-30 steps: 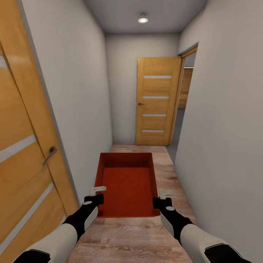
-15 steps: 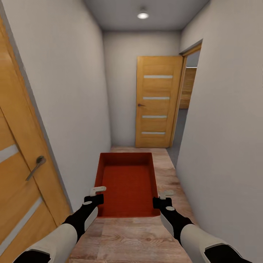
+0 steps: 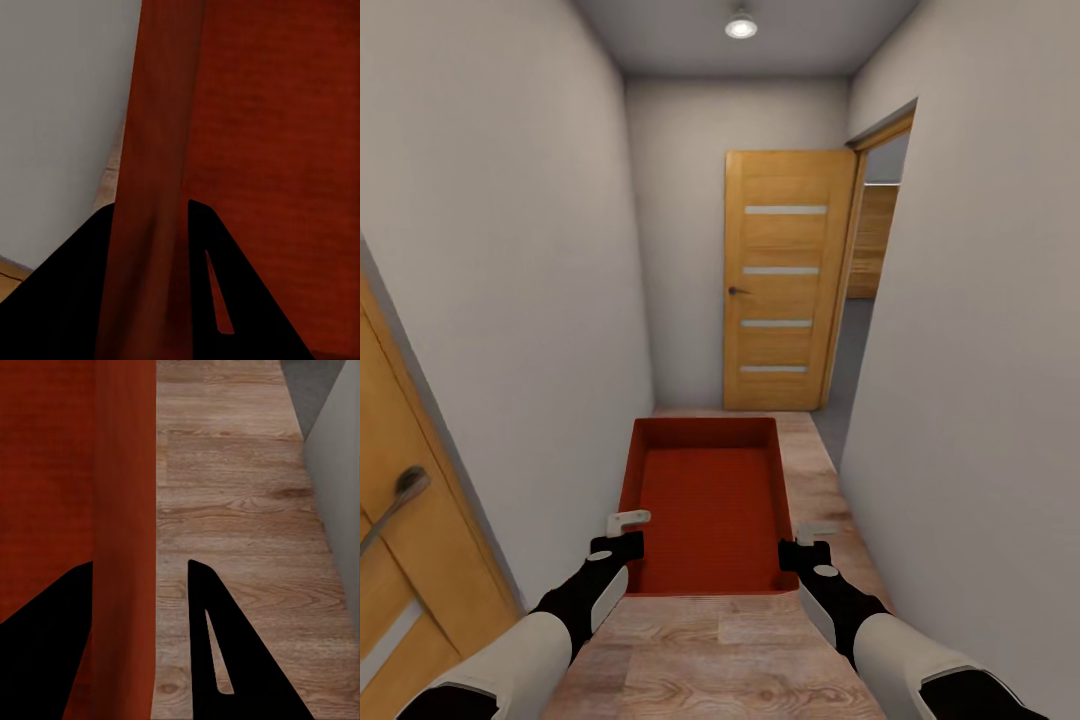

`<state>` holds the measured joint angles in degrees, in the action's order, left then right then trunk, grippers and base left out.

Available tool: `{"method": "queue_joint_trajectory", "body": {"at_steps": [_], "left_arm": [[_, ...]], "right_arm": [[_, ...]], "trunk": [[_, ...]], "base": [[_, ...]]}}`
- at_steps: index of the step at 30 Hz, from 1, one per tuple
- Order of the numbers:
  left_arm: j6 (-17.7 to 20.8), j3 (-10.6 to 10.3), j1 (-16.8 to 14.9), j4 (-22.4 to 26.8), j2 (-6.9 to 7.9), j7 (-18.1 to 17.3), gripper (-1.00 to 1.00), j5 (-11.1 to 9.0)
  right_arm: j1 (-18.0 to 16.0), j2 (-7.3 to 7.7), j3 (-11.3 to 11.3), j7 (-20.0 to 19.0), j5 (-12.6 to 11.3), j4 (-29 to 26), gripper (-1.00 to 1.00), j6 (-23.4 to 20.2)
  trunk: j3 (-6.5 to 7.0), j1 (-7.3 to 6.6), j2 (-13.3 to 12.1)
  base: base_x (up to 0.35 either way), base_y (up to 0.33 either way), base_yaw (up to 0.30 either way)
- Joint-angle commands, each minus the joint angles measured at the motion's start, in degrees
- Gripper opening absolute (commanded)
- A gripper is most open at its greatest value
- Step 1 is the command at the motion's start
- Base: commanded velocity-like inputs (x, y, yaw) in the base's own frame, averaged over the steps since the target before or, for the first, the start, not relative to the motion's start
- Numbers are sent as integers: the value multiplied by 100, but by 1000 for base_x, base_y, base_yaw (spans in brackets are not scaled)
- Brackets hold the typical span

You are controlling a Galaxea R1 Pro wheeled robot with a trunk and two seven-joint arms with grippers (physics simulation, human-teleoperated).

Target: Move the two storage containers from the living room to the garage. In the garage, place one container on the floor and stack the other container on top of it (either order is fine).

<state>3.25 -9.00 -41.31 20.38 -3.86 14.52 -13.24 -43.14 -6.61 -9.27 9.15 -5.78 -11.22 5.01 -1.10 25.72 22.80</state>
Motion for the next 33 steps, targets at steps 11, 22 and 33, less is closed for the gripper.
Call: {"method": "queue_joint_trajectory", "body": {"at_steps": [11,22,33], "left_arm": [[-237,295,-8,28,245,156,-100,83],[-237,294,-8,20,245,155,-100,84],[-237,294,-8,19,250,153,-100,84]], "right_arm": [[-1,2,-49,25,-106,15,-100,17],[-1,2,-49,25,-99,15,-100,24],[-1,2,-49,25,-99,15,-100,24]], "trunk": [[-11,7,12],[-11,7,12],[-11,7,12]], "base": [[321,0,0],[321,0,0],[321,0,0]]}}
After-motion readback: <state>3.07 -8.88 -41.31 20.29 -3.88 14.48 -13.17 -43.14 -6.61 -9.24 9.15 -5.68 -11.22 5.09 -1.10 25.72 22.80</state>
